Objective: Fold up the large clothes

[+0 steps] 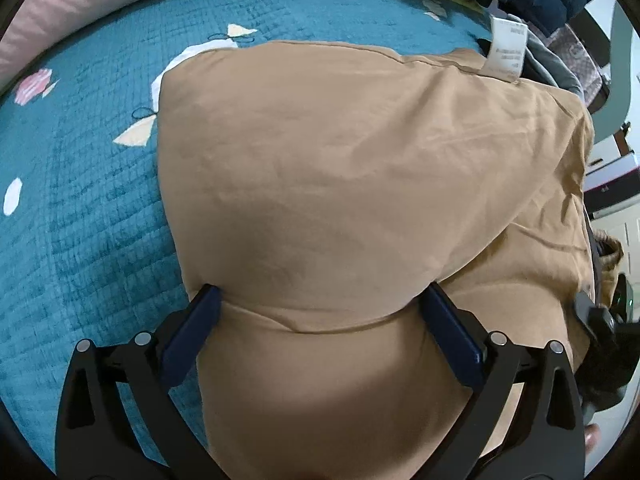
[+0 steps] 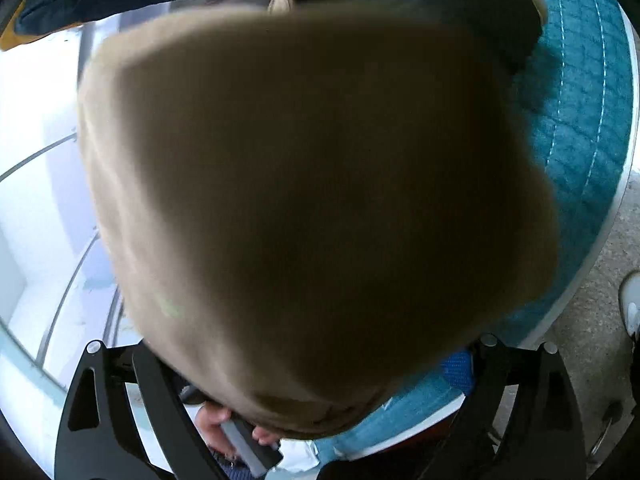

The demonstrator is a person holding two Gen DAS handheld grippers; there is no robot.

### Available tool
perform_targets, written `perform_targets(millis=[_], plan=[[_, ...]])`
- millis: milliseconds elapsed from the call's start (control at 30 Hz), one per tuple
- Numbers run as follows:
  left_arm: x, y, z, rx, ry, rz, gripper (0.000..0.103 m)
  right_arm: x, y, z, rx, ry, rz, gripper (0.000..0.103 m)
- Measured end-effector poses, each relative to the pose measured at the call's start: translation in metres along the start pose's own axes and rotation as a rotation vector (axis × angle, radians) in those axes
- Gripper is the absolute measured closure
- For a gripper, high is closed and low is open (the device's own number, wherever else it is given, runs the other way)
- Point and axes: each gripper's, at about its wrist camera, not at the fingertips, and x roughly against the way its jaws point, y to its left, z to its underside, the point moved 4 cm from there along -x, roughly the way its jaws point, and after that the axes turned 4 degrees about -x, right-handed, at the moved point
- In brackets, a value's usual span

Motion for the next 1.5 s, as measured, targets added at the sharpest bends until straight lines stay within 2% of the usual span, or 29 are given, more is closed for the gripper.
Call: perform_targets(millis=[100, 167, 200, 233, 267, 333, 400, 467, 533, 600, 700, 733, 767, 833, 900, 1067, 1133, 1233, 1300, 1367, 1400, 1467, 1500], plan=[[0.000, 0.003, 0.000, 0.004, -0.001, 0.012, 0.004, 0.002, 0.008, 0.004, 0.045, -0.003, 0.159, 0.013], [0.001, 0.003, 0.001, 0.010, 0.000, 0.024, 0.004, 0.015, 0.007, 0.012, 0.062, -0.032, 0.203, 0.014], [0.001, 0.004, 0.001, 0.008, -0.001, 0.027, 0.003, 0.022, 0.001, 0.014, 0.028, -0.040, 0.219, 0.014], [0.000, 0.004, 0.001, 0.004, 0.000, 0.027, 0.003, 0.031, -0.007, 0.018, -0.038, -0.053, 0.208, 0.013], [0.000, 0.004, 0.000, 0.000, 0.001, 0.025, 0.003, 0.039, -0.009, 0.020, -0.045, -0.077, 0.171, 0.013], [0.001, 0.005, -0.001, -0.006, 0.001, 0.024, 0.003, 0.042, -0.010, 0.012, 0.007, -0.080, 0.252, 0.012], [0.001, 0.005, -0.001, -0.015, 0.003, 0.027, 0.003, 0.043, -0.020, 0.009, -0.103, -0.050, 0.157, 0.012], [0.000, 0.006, -0.002, -0.011, 0.006, 0.032, 0.003, 0.037, -0.023, 0.003, -0.078, -0.035, 0.165, 0.009], [-0.002, 0.007, -0.005, -0.008, 0.010, 0.031, 0.003, 0.030, -0.037, -0.006, -0.111, -0.003, 0.096, 0.006], [-0.001, 0.007, -0.005, -0.016, 0.007, 0.025, 0.003, 0.026, -0.039, -0.009, -0.085, 0.005, 0.067, 0.006], [-0.003, 0.007, -0.005, -0.016, 0.008, 0.037, 0.003, 0.029, -0.039, -0.013, -0.044, 0.024, 0.099, 0.008], [-0.003, 0.008, -0.006, -0.020, 0.008, 0.039, 0.003, 0.040, -0.040, -0.013, -0.020, 0.001, 0.158, 0.008], [-0.004, 0.007, -0.006, -0.026, 0.011, 0.041, 0.003, 0.053, -0.039, -0.010, 0.000, -0.014, 0.165, 0.008], [-0.004, 0.008, -0.006, -0.028, 0.014, 0.039, 0.003, 0.058, -0.039, -0.010, -0.035, 0.002, 0.101, 0.007], [-0.006, 0.009, -0.008, -0.023, 0.019, 0.049, 0.003, 0.060, -0.051, -0.008, -0.069, 0.013, 0.082, 0.007], [-0.007, 0.007, -0.007, -0.022, 0.018, 0.045, 0.003, 0.053, -0.070, -0.016, -0.129, 0.059, -0.088, 0.007], [-0.008, 0.007, -0.008, -0.022, 0.022, 0.044, 0.003, 0.044, -0.061, -0.020, -0.124, 0.059, -0.109, 0.006], [-0.010, 0.005, -0.012, -0.023, 0.023, 0.044, 0.003, 0.038, -0.041, -0.015, -0.084, 0.052, -0.234, 0.006], [-0.010, 0.006, -0.013, -0.026, 0.023, 0.044, 0.003, 0.035, -0.038, -0.022, -0.056, 0.051, -0.174, 0.006], [-0.010, 0.007, -0.011, -0.028, 0.021, 0.046, 0.003, 0.028, -0.029, -0.034, -0.008, 0.055, -0.048, 0.006], [-0.010, 0.007, -0.011, -0.029, 0.018, 0.047, 0.003, 0.029, -0.021, -0.035, 0.015, 0.060, -0.025, 0.006], [-0.009, 0.008, -0.009, -0.036, 0.013, 0.046, 0.003, 0.016, -0.016, -0.038, 0.083, 0.079, 0.086, 0.008], [-0.009, 0.008, -0.009, -0.036, 0.012, 0.048, 0.003, 0.013, -0.013, -0.039, 0.101, 0.079, 0.100, 0.007]])
